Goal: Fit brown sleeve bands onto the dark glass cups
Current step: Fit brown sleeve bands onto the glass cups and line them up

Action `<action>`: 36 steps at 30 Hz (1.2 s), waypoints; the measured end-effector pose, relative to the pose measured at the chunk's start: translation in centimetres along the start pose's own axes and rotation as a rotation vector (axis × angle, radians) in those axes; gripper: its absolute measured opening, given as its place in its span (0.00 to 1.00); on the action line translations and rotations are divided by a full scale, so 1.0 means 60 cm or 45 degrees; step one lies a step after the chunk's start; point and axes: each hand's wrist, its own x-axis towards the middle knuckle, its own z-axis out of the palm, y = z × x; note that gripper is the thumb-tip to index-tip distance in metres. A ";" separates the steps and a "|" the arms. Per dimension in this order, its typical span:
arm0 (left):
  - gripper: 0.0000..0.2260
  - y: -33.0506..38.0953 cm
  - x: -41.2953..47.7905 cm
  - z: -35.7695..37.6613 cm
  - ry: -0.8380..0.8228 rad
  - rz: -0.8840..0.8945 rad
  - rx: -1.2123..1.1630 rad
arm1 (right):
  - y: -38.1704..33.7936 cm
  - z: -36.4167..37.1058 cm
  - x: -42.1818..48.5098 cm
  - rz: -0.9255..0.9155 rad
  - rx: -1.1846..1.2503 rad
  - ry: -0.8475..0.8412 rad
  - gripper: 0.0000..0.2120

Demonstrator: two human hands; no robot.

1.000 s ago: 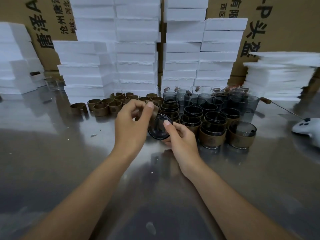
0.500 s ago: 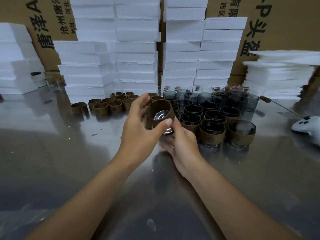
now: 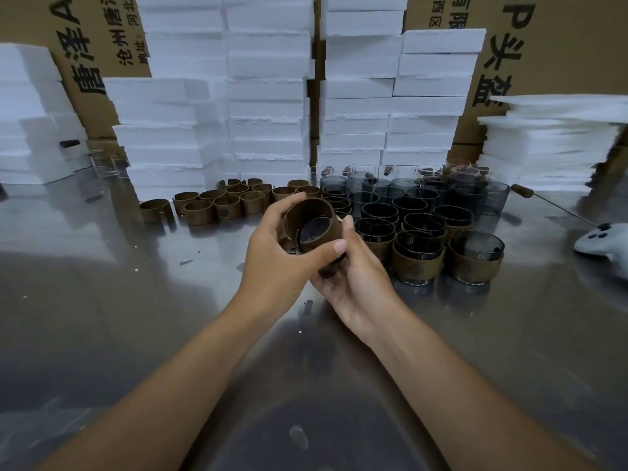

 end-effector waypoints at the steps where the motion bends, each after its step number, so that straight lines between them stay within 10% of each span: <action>1: 0.27 -0.001 0.000 0.000 -0.008 0.014 0.011 | -0.001 0.000 0.000 0.009 0.001 0.001 0.17; 10: 0.29 -0.003 -0.004 0.002 -0.048 0.108 0.151 | -0.004 0.009 -0.002 0.059 -0.072 -0.069 0.37; 30: 0.29 -0.003 0.001 -0.001 -0.282 -0.012 -0.043 | -0.016 -0.002 -0.001 0.032 -0.008 -0.200 0.16; 36: 0.15 -0.013 0.010 -0.006 -0.262 -0.161 -0.222 | -0.017 -0.001 -0.002 0.039 -0.027 -0.169 0.16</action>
